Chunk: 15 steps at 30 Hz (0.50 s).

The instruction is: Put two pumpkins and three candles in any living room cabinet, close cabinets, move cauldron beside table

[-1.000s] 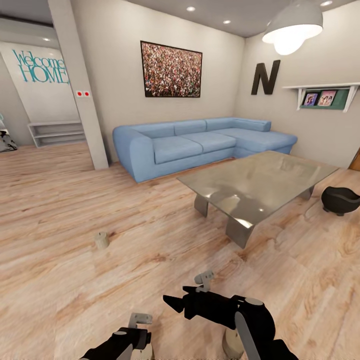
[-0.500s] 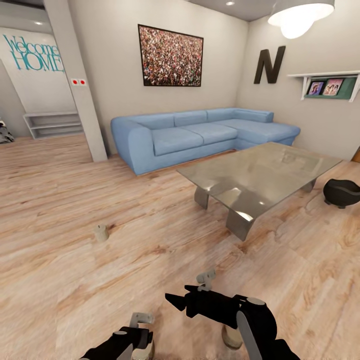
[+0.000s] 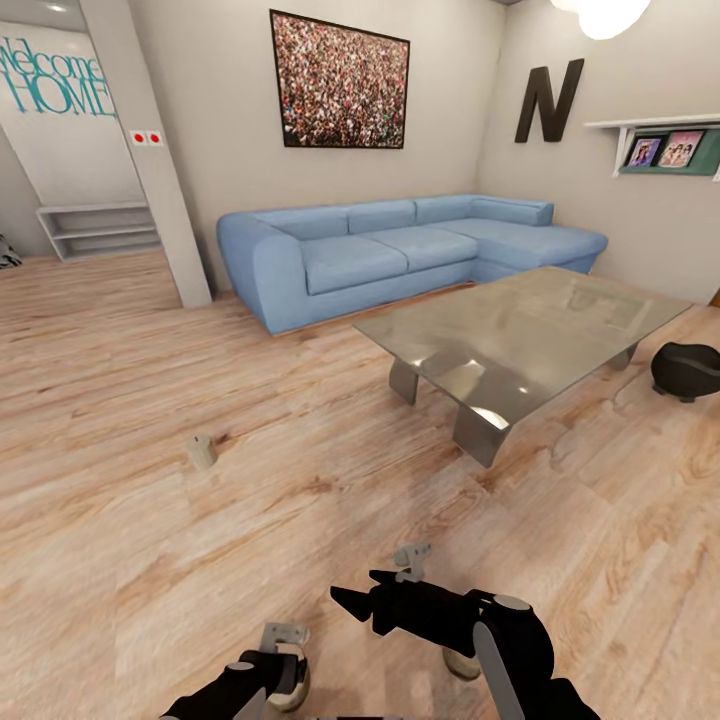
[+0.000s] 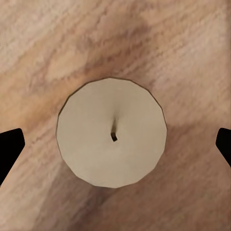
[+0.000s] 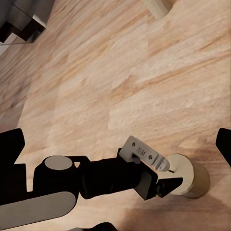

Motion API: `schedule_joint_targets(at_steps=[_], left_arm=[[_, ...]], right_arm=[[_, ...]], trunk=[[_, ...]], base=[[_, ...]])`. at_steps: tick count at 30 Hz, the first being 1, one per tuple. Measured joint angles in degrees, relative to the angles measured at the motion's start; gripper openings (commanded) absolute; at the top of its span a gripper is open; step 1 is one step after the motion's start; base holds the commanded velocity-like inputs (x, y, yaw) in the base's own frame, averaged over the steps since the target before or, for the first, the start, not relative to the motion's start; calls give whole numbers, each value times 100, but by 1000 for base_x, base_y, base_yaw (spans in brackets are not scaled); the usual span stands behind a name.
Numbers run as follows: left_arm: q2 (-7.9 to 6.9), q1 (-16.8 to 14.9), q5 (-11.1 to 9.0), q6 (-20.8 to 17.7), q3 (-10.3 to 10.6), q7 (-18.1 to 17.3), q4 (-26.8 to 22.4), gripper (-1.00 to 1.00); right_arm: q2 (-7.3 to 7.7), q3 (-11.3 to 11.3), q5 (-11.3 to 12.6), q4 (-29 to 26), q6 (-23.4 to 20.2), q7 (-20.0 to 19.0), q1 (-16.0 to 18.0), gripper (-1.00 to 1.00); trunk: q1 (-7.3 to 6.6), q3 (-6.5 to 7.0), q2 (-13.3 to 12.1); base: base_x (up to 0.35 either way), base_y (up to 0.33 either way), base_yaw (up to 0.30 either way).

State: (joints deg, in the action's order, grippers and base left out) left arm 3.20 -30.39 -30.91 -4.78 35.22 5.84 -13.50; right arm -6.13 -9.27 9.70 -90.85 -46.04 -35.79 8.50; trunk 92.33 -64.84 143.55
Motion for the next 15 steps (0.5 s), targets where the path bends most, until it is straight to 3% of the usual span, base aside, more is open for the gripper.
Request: schedule_joint_targets(at_steps=[15], left_arm=[[0, 0, -2, 238, -2, -5, 17, 100]], right_arm=[[0, 0, -7, 3, -4, 3, 0, 100]], trunk=[[0, 0, 0]], base=[[0, 0, 0]])
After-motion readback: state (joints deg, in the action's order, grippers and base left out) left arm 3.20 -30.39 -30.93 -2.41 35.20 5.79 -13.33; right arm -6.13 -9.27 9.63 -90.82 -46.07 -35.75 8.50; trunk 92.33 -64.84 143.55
